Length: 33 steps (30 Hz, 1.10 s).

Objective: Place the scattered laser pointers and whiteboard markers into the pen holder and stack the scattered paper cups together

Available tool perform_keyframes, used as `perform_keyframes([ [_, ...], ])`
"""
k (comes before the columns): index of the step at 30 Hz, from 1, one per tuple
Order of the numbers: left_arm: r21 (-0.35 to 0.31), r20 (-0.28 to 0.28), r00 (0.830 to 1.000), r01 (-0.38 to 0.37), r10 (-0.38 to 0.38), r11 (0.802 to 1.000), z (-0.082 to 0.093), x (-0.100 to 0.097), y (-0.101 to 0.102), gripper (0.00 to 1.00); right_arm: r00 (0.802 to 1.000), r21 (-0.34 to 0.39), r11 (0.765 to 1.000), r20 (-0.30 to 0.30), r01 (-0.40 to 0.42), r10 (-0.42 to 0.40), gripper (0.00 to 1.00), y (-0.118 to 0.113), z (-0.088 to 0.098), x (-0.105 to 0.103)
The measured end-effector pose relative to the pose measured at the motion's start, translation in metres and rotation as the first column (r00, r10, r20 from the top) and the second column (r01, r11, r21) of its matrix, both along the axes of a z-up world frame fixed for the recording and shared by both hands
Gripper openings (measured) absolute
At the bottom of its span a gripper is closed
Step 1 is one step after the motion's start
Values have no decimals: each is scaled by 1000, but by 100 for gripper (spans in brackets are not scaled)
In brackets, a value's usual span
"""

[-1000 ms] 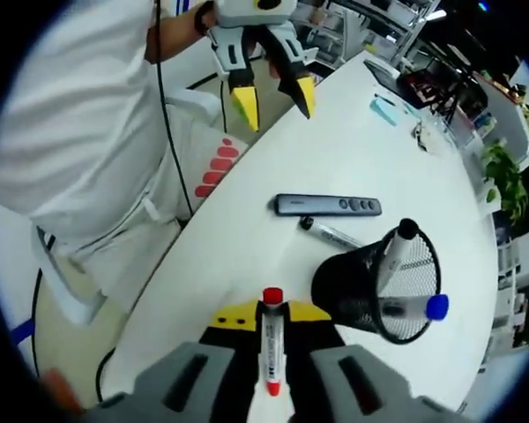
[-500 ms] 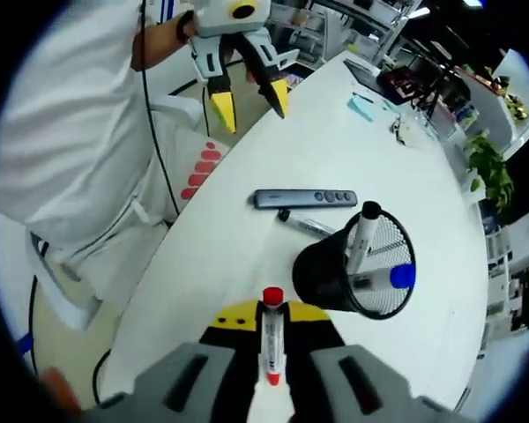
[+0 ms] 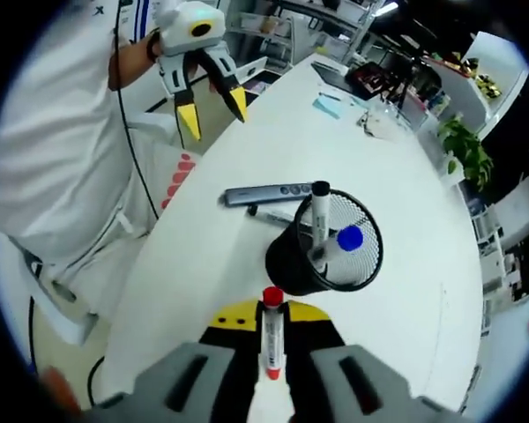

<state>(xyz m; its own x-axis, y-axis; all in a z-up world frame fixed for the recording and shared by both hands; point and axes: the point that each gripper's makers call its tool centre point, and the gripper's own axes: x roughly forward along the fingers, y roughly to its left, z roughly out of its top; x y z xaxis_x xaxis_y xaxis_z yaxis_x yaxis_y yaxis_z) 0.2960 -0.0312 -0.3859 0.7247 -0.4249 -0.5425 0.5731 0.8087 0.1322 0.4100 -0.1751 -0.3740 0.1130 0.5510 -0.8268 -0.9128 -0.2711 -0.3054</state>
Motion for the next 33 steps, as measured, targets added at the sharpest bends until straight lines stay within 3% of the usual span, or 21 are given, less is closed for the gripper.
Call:
perform_keyframes([
  [7,-3,-2,1000,1,-1,1000,0,-1,-2,38,998,43,997,-17,62,-61,9,-6,3,13],
  [11,-37,-7,1000,10,-10,999,2,-3,-5,38,995,73,993,-22,97,-95,9,-10,7,21],
  [19,-31,2,1000,-5,5,1000,5,2,1,38,987,145,976,-18,163,-163,9,-21,19,40],
  [33,-22,-10,1000,-4,4,1000,2,-1,-1,38,973,209,951,-26,229,-229,9,-30,21,58],
])
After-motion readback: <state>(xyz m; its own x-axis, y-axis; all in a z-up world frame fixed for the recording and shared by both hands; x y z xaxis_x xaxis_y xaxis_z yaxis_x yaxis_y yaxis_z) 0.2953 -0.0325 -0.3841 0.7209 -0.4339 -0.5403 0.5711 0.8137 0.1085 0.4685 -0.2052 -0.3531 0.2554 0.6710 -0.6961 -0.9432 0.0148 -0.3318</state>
